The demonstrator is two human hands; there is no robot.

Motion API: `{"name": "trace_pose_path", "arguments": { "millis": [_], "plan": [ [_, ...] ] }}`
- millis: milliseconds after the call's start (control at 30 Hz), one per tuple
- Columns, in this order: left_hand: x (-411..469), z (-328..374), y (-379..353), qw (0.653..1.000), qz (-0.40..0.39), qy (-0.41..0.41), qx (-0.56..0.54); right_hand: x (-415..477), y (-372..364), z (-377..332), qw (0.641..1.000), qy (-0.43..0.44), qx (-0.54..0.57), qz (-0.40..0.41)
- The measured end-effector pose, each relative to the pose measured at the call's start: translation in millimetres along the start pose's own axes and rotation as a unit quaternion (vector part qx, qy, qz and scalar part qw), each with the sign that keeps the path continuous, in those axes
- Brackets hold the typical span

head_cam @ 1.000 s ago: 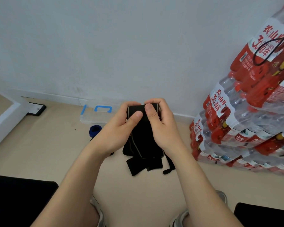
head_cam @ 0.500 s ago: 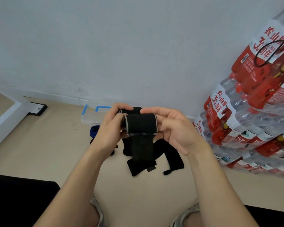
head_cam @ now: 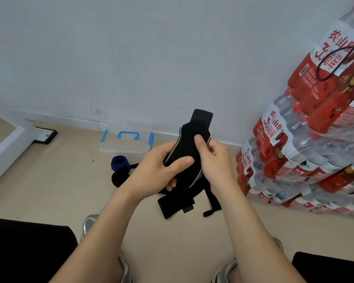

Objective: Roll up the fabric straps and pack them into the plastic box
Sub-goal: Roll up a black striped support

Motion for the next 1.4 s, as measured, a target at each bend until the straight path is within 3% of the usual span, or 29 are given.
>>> {"name": "trace_pose_path", "arguments": {
  "millis": [67,167,267,333,433,533,667,933,1067,1167,1267,1333,1400],
  "plan": [
    [-1.0,-0.7,2.8,1.0,0.022,0.004,0.015,-0.7,-22.7,27.5,0.98,-0.11,0.147,-0.072],
    [-4.6,1.8,2.0,0.999,0.036,-0.019,0.013,-3.6,-40.8,36.9,0.949,-0.176,0.223,-0.135],
    [-4.7,6.2,-3.0,0.997,0.051,-0.023,0.06,3.1,-31.4,24.3,0.977,-0.118,0.151,-0.091],
    [-3.2,8.8,-5.1,0.985,0.086,-0.003,0.15,1.7,-25.8,10.0,0.993,-0.07,0.085,-0.039],
    [-3.5,24.2,-15.0,0.955,0.131,-0.032,0.265,-3.4,-32.6,7.1,0.994,-0.066,0.087,-0.002],
    [-8.4,27.5,-8.6,0.949,0.179,-0.053,0.255,-4.1,-35.7,3.2,0.998,-0.047,0.052,-0.002],
    [-12.9,21.9,4.7,0.939,0.223,-0.062,0.252,-4.0,-35.7,-0.3,0.995,-0.036,0.098,-0.009],
    [-26.2,0.0,16.2,0.91,0.287,-0.021,0.299,-14.8,8.9,-38.8,0.985,0.107,-0.011,0.135],
    [-28.4,10.1,11.4,0.912,0.275,-0.076,0.294,-8.4,28.9,-26.4,0.984,0.08,-0.001,0.161],
    [-22.9,21.5,-6.8,0.915,0.236,-0.121,0.303,2.2,9.5,21.4,0.989,-0.082,0.094,0.084],
    [-23.3,24.5,-13.8,0.911,0.223,-0.159,0.309,-7.3,-46.6,53.5,0.916,-0.246,0.285,-0.138],
    [-21.6,26.8,-14.3,0.914,0.208,-0.173,0.303,-12.6,-62.4,45.9,0.886,-0.24,0.319,-0.236],
    [-15.5,32.6,-18.3,0.919,0.177,-0.183,0.3,-7.3,-59.6,43.0,0.894,-0.211,0.319,-0.233]
  ]
}}
Point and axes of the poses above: each hand's wrist, its own x-axis towards the middle knuckle, its own y-axis out of the back of the hand, z = x × y, the point moved 10 cm from there along x, towards the middle knuckle, and after that the axes turned 11 degrees about -z, right-handed, at the moved point
